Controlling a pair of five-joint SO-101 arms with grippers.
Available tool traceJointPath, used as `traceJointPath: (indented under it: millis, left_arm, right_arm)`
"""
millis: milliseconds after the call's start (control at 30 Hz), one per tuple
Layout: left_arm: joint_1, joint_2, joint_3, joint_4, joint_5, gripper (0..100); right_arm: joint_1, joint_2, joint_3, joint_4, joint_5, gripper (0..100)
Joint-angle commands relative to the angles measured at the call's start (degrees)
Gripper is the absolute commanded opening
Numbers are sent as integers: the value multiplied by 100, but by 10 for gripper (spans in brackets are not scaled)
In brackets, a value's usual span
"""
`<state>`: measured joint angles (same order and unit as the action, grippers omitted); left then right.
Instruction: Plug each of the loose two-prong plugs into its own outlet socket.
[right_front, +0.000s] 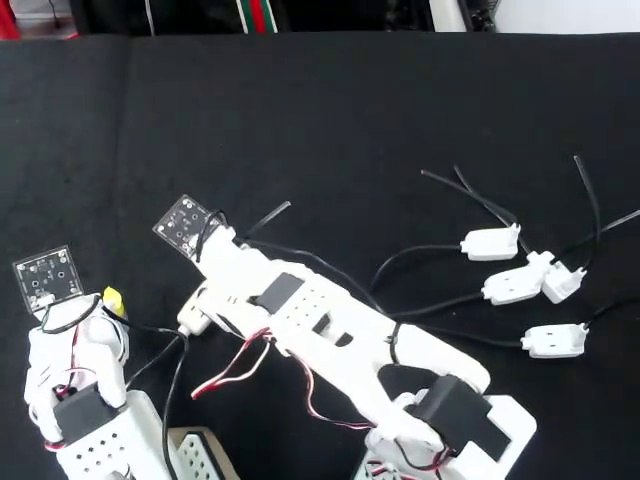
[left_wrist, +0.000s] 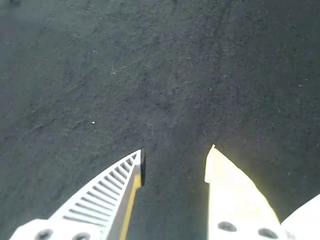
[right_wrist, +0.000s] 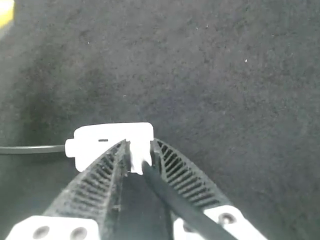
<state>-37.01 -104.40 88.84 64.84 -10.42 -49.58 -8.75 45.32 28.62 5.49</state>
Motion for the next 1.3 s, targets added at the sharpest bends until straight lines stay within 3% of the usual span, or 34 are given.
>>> traceJointPath:
  millis: [0, 267, 433, 733, 1067, 1167, 1267]
  left_arm:
    - [-48, -9, -31, -79, -18, 209]
    - [-48, -9, -31, -79, -18, 209]
    - [-48, -9, -31, -79, -18, 209]
    - [-75, -9, -22, -97, -18, 209]
    - [-48, -9, 66, -123, -18, 209]
    - [127, -9, 75, -123, -9, 209]
    - [664, -9, 286, -343, -9, 209]
  right_arm:
    - [-79, 286, -31, -9, -18, 11]
    - [-44, 585, -470, 633, 9, 11]
    - [589, 620, -945, 1609, 598, 11]
    - [2453, 620, -954, 1732, 2066, 11]
    - [5530, 637, -954, 1688, 4185, 15]
    - [6110, 637, -945, 1688, 4273, 24]
    - [6426, 602, -936, 1732, 3780, 160]
